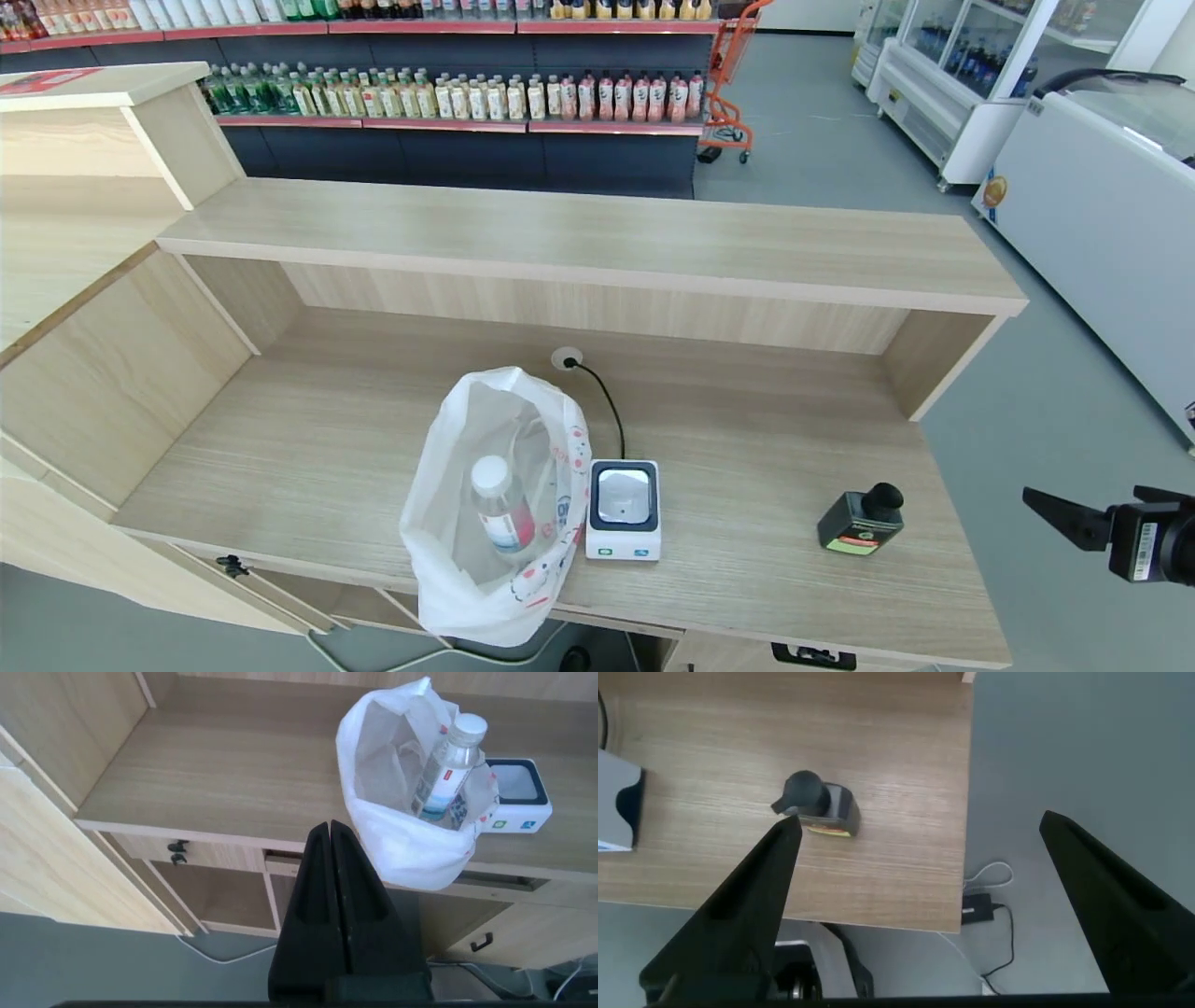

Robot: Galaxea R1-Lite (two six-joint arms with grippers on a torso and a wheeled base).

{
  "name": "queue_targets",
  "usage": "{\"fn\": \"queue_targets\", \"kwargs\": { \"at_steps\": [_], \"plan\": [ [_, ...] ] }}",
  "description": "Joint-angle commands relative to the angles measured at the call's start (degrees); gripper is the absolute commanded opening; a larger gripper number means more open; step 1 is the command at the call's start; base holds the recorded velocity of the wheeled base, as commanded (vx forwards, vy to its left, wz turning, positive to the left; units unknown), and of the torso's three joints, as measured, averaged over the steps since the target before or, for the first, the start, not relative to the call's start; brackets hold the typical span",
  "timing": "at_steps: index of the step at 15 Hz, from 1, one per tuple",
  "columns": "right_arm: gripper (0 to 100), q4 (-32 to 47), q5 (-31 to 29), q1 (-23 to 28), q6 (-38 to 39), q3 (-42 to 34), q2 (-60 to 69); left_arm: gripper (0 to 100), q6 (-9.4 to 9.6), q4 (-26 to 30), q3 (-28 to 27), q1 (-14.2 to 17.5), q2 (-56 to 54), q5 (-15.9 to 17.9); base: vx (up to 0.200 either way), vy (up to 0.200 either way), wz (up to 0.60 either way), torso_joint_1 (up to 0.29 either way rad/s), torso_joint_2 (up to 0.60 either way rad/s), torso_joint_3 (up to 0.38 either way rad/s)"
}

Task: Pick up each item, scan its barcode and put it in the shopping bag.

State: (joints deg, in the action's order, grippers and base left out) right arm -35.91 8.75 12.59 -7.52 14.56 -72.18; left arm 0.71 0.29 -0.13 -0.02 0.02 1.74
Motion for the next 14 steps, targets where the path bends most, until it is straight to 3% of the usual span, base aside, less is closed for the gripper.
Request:
{"fn": "queue_targets", "kwargs": {
  "at_steps": [1,6,12,14],
  "plan": [
    [100,0.0,0.0,0.0,0.0,-1.4,0.9,0,0.0,0.0,0.0,0.0,0.1,0.0,-0.2,0.0,0.0,0.002,0.0,0.002],
    [100,0.1,-0.1,0.0,-0.2,-2.3,1.0,0,-0.18,0.0,0.0,0.0,0.0,0.0,-0.2,-0.04,0.0,0.004,0.01,0.0],
    [100,0.0,-0.8,0.4,-9.7,-1.5,-5.0,0,-0.18,0.0,0.0,0.0,0.1,0.0,0.0,0.0,0.0,0.0,0.0,0.0],
    [100,-0.6,-5.5,0.4,-14.5,-1.3,-8.3,0,-0.18,0.0,0.0,0.0,0.0,0.0,0.0,0.0,0.0,0.0,0.0,0.0]
  ]
}}
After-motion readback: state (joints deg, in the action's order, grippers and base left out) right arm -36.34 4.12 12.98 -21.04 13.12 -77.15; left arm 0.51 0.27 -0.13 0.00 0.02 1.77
